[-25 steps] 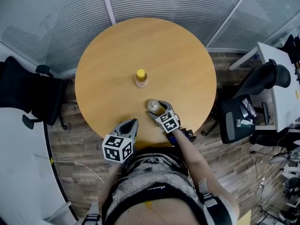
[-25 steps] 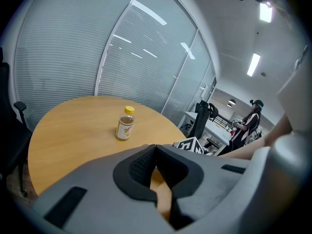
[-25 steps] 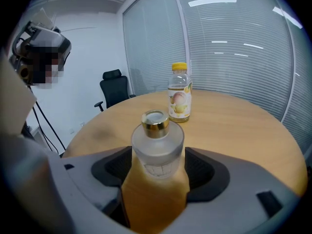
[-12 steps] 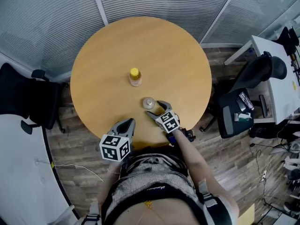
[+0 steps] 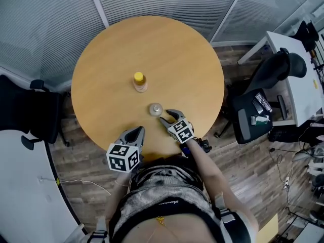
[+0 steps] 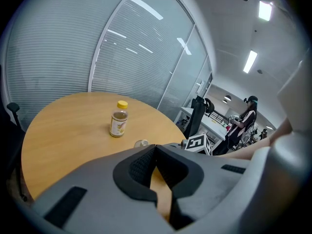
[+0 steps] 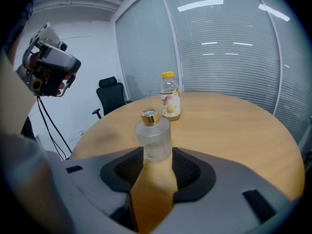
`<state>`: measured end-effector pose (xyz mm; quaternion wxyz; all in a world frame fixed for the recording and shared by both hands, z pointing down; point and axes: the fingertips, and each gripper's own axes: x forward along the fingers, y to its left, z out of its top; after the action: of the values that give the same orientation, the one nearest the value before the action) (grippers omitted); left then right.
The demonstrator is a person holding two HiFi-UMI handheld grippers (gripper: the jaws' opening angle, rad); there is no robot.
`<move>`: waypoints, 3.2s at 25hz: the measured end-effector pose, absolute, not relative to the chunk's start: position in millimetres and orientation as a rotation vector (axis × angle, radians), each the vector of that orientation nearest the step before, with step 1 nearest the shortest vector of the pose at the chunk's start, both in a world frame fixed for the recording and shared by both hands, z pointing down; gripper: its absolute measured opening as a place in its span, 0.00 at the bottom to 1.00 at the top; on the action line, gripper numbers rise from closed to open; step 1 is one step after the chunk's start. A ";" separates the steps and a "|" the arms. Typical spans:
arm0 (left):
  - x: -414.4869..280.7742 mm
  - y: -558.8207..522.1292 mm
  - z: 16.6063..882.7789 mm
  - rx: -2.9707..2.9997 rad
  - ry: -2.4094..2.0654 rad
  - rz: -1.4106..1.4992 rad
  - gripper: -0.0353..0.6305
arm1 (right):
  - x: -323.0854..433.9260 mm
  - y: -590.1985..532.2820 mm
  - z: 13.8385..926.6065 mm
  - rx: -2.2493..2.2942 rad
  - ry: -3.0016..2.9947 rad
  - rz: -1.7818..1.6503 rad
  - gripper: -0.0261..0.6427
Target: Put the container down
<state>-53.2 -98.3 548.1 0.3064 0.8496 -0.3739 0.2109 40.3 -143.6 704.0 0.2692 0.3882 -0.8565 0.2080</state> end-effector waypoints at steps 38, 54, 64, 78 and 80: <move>-27.8 -91.0 549.4 2.276 -0.968 0.583 0.08 | 25.7 -109.7 587.6 0.901 -2.475 0.633 0.08; -18.5 -95.4 499.6 2.375 -1.000 0.426 0.08 | 17.1 -102.0 505.2 0.948 -2.623 0.499 0.08; -22.4 -102.1 458.8 2.486 -1.036 0.330 0.09 | 8.8 -100.1 450.2 0.962 -2.703 0.384 0.08; -28.8 -106.9 410.4 2.586 -1.072 0.215 0.08 | -9.6 -107.4 401.3 0.940 -2.778 0.250 0.08; -27.9 -107.0 407.7 2.594 -1.079 0.214 0.08 | -9.1 -107.6 400.4 0.932 -2.781 0.245 0.08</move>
<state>-27.9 -107.0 407.7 0.1611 0.9086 -0.3779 0.0751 -9.1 -107.6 400.4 0.0988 0.3152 -0.9402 0.0827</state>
